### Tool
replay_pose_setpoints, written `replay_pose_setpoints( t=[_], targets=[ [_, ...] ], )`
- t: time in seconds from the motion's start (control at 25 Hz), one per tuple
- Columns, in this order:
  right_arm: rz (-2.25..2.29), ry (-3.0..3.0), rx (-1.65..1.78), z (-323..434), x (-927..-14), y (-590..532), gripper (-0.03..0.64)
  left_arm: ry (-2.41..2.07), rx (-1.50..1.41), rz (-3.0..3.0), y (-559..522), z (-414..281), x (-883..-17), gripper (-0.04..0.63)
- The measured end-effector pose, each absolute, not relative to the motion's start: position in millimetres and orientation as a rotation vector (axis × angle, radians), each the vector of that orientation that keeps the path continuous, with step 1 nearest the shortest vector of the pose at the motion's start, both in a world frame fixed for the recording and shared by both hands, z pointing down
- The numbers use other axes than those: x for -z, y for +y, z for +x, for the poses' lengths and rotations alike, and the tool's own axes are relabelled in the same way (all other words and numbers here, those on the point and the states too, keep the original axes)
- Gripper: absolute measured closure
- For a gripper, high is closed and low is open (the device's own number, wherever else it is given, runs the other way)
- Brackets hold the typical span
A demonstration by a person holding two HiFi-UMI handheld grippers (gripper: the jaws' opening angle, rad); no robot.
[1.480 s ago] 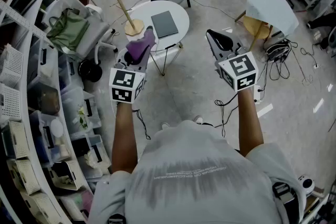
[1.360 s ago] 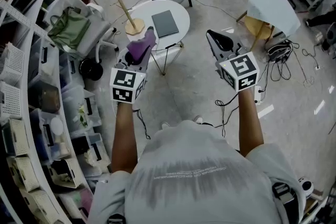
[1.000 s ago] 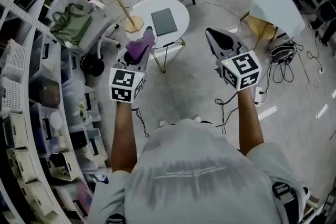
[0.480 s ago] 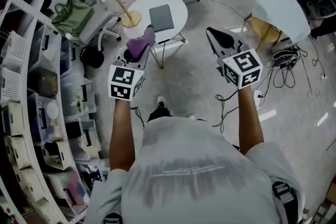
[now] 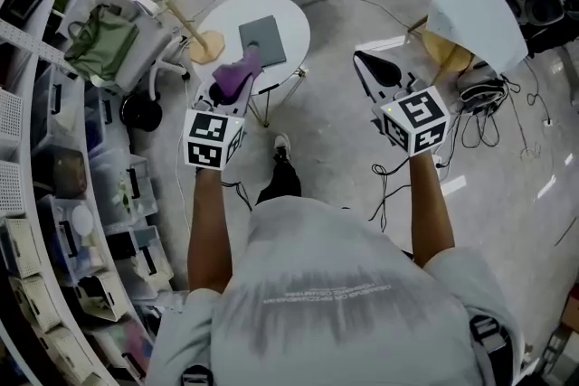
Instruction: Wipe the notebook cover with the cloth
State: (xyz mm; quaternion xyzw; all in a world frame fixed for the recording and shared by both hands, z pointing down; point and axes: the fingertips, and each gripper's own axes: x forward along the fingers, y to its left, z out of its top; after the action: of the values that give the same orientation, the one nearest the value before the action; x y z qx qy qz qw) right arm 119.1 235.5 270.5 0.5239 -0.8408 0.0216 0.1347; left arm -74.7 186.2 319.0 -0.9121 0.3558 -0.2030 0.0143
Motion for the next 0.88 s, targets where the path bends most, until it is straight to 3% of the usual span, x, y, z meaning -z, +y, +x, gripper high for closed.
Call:
replay_pose_setpoints(
  t=[0.88],
  targets=[
    [1.501, -2.371, -0.184, 90, -296, -11, 0.617, 0.892, 0.735, -2.981, -85, -53, -359, 0.514]
  ],
)
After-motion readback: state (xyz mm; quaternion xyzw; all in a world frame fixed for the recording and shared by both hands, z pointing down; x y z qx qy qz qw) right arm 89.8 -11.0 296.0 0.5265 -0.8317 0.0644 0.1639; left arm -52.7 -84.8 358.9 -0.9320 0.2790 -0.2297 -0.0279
